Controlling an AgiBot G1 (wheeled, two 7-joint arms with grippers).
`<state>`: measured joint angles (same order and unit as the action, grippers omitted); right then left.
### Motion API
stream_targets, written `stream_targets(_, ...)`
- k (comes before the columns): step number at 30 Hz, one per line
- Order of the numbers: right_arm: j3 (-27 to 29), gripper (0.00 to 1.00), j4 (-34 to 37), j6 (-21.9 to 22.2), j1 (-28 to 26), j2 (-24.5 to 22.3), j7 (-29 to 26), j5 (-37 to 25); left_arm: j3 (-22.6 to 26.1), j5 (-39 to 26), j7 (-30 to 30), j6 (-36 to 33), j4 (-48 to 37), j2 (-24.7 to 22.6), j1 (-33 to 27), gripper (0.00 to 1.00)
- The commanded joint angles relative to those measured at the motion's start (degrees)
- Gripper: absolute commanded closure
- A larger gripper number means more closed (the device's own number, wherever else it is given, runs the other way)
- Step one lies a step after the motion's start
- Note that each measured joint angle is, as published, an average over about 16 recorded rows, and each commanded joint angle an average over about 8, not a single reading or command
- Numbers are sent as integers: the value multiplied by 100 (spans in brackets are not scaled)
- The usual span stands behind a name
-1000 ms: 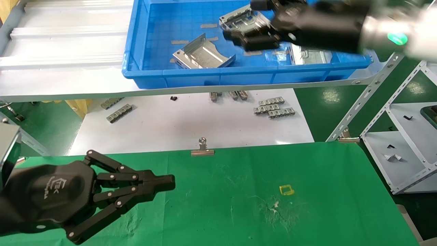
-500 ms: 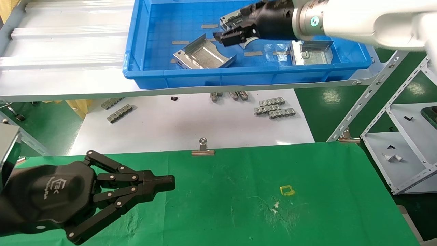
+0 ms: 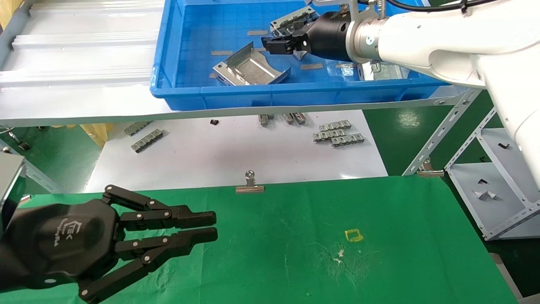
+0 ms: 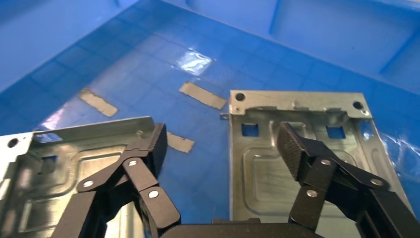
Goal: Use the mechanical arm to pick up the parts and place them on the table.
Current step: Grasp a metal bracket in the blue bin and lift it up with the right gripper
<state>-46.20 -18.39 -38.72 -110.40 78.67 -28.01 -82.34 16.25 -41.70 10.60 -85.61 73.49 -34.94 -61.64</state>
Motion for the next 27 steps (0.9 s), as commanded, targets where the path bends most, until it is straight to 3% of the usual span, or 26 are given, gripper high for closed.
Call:
stream_targets(1, -180, 100, -115, 142, 42, 1, -239, 18, 1, 1, 0, 0, 0, 0, 0, 0)
stream_targets(16, -1433, 100, -526, 952, 50, -12, -1282, 147, 7, 5, -3, 3, 0, 3, -1, 0)
stream_targets(27, -2056, 100, -723, 1236, 20, -28, -1353, 287, 11, 8, -6, 5, 0, 5, -2, 0)
